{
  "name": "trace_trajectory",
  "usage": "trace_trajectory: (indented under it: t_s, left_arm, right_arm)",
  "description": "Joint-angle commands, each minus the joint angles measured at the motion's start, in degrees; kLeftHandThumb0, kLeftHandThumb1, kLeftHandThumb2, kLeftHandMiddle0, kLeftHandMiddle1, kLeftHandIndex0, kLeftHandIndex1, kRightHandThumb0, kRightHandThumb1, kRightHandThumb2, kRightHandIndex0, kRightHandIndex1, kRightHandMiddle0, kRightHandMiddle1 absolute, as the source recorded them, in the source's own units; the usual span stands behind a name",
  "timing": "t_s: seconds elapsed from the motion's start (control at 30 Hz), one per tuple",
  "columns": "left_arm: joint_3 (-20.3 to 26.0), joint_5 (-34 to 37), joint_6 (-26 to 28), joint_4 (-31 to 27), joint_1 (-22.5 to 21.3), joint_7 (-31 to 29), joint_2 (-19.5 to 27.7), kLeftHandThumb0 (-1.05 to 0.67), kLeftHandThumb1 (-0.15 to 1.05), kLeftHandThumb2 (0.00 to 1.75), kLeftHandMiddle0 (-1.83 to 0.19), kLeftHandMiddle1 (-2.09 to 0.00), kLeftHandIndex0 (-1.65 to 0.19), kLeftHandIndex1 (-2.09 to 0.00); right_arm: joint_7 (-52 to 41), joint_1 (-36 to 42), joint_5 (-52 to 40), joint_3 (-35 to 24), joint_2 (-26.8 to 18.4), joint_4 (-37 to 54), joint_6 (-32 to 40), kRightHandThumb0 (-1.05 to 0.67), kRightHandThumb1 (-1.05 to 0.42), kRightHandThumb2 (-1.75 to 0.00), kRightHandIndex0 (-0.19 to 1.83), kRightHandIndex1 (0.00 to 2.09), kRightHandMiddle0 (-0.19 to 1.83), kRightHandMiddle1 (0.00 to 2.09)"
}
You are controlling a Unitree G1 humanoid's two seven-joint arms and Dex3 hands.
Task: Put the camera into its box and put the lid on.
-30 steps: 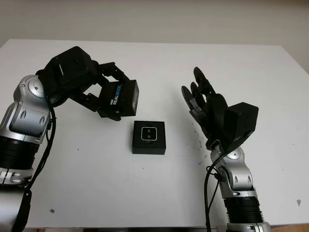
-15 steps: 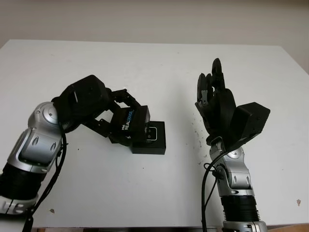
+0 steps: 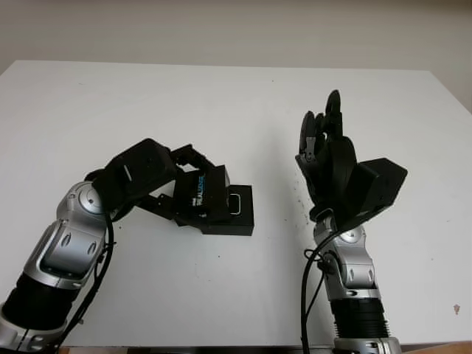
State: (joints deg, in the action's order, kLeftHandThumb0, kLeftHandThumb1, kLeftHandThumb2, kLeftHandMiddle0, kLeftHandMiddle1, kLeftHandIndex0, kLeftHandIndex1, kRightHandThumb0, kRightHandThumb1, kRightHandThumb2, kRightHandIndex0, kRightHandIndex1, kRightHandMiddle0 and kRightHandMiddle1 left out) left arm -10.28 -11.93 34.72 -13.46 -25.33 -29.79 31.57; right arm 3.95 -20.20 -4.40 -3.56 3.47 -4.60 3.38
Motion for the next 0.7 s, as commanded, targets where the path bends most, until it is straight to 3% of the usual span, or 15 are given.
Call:
trace_trajectory:
  t_s: [0.0, 0.67]
  left_arm:
    - [-0.57, -0.57, -0.78, 0.37, -1.39, 0.49, -0.41, -0.22, 0.98, 0.06, -0.38, -1.66, -0.21, -1.55]
    - [-1.61, -0.71, -2.95, 2.52, -4.38, -0.69, -2.07, -0.19, 0.94, 0.05, -0.48, -1.63, -0.29, -1.56]
  right_arm:
    - [0.13, 0.3, -0.26, 0.11, 0.3, 1.85, 0.96, -0.69, -1.05, -0.51, -0.19, 0.0, -0.19, 0.0]
    - [-0.15, 0.71, -0.37, 0.46, 0.94, 0.77, -0.87, -0.67, -1.05, -0.49, -0.19, 0.0, -0.19, 0.0]
